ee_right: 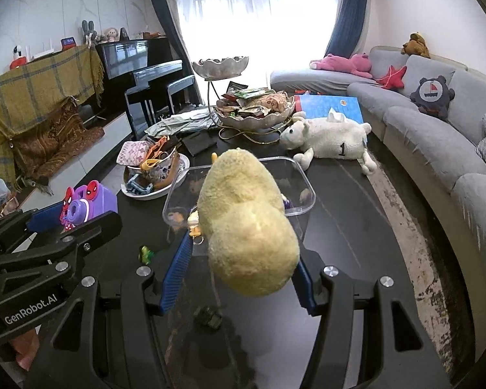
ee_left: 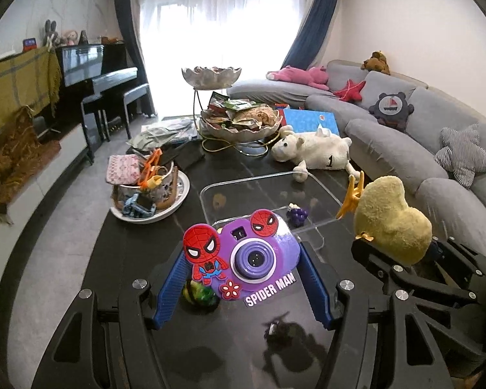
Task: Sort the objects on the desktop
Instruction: 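Carry the Spider-Man keychain in the left tool and duck in the right tool over the box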
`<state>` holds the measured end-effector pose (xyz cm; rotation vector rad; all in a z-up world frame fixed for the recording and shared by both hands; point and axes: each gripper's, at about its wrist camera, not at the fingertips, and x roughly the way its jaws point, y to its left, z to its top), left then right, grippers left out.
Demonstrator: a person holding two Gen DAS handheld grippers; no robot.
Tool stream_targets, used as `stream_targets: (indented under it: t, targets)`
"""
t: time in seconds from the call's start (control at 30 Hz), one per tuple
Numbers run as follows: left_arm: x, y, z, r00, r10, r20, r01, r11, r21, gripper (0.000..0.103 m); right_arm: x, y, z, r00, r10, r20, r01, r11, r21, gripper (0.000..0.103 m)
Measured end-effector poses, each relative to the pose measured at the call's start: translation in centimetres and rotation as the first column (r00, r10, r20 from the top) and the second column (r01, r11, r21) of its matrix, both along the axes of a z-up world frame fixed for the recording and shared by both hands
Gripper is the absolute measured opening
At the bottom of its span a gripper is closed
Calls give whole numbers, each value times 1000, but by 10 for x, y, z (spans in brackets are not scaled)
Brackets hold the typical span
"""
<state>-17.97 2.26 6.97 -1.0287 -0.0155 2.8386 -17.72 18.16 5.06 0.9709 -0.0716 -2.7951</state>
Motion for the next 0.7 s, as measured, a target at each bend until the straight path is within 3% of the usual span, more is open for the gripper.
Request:
stream_targets:
  t: [0.7]
  targets:
    - [-101, 26, -31, 996, -39, 84, 43, 998, -42, 62, -96, 16, -25, 998, 0, 64, 0, 1000, 12, 55]
